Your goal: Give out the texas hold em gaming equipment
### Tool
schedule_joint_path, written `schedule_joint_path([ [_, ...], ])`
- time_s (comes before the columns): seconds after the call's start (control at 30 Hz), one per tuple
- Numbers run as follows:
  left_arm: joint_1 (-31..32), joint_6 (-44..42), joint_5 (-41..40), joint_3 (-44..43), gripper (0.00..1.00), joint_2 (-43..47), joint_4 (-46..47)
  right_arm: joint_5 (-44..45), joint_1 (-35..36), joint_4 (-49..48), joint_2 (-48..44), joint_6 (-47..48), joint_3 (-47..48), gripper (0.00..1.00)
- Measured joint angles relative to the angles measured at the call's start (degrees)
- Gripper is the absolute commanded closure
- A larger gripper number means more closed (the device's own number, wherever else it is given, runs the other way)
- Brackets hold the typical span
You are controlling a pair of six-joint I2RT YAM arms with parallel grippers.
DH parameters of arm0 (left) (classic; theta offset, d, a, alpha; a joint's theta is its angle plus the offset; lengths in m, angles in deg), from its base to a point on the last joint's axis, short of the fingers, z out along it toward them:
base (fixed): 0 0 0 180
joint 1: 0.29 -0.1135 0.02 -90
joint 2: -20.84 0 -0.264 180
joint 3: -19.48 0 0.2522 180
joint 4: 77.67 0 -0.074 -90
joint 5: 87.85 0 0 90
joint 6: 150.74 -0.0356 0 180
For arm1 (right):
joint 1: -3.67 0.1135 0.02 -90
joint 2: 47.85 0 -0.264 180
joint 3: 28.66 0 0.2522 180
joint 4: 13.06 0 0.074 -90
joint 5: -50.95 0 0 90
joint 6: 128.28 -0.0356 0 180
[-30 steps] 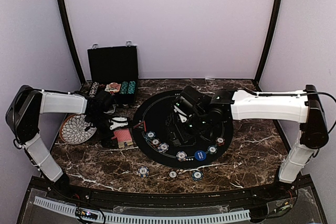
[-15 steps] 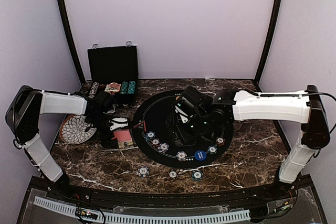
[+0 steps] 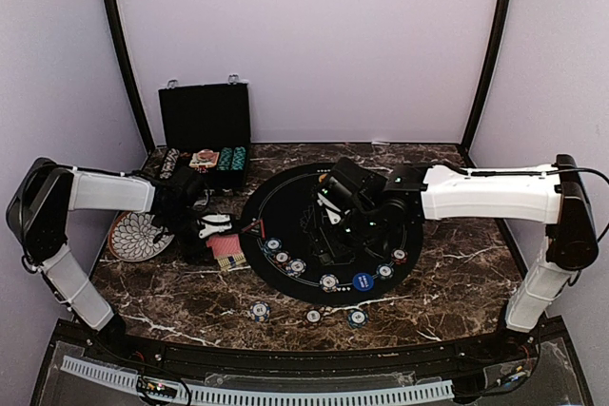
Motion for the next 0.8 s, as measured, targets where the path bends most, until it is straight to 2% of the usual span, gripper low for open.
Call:
schedule_joint_path([
  [0.27,0.0,0.4,-0.4,1.7,0.62,1.4,2.0,-0.4,0.0,-0.9,0.0,-0.1,-0.5,0.25],
  [0.6,0.1,0.9,-0.7,2.2,0.61,1.7,2.5,-0.9,0.0,-1.2,0.0,-0.3,-0.9,0.26],
  [0.67,0.1,0.9,-0.7,2.2,0.69,1.7,2.5,-0.9,0.0,-1.2,0.0,-0.4,-1.0,0.26],
  [0.7,0.1,0.9,-0.7,2.2,0.77,1.7,2.5,-0.9,0.0,-1.2,0.0,-0.4,-1.0,0.26],
  [0.8,0.1,0.9,-0.7,2.2,0.93,1.7,2.5,-0.9,0.0,-1.2,0.0,-0.5,-1.0,0.26],
])
